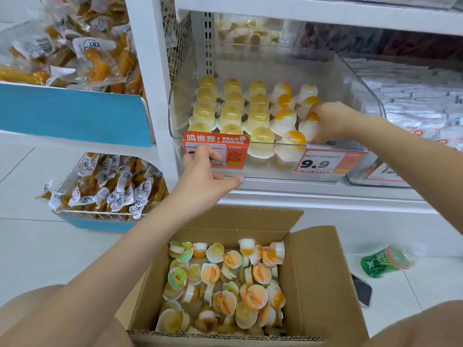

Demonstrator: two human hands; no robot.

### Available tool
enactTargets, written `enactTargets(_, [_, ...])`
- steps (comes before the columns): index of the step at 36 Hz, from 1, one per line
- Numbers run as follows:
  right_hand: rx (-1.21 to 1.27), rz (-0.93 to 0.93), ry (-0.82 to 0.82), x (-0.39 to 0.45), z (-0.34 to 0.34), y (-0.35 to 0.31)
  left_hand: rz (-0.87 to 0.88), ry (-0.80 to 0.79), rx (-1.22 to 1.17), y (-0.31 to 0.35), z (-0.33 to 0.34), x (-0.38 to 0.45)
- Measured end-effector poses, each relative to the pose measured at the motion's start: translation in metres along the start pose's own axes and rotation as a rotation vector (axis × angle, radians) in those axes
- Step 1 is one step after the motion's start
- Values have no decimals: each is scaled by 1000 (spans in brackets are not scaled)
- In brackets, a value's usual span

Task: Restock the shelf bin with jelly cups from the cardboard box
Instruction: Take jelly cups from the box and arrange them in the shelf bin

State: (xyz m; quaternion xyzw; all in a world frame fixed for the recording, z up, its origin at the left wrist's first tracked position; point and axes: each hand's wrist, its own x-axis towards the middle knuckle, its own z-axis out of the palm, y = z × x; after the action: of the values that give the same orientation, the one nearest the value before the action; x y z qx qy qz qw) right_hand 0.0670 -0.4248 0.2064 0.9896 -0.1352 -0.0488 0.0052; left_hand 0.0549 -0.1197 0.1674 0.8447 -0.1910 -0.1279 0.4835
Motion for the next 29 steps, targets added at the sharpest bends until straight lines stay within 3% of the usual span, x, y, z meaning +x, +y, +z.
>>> enactTargets(12, [91, -23, 123, -30, -14, -7, 37, 9, 0, -3, -3, -4])
enactTargets(17, [507, -24, 480, -82, -26, -10, 115, 33, -24, -4, -9, -11])
enactTargets(20, [766, -111, 541, -123, -16, -24, 131, -2, -13, -8, -7, -19])
enactTargets(24, [852, -221, 386, -157, 34, -42, 92, -119, 71, -34, 9, -31])
enactTargets(27, [783, -206, 68, -165, 90, -48, 42, -292, 256, -67, 29, -41])
enactTargets(29, [605, -199, -155, -164, 127, -50, 45, -444, 483, -92, 40, -45])
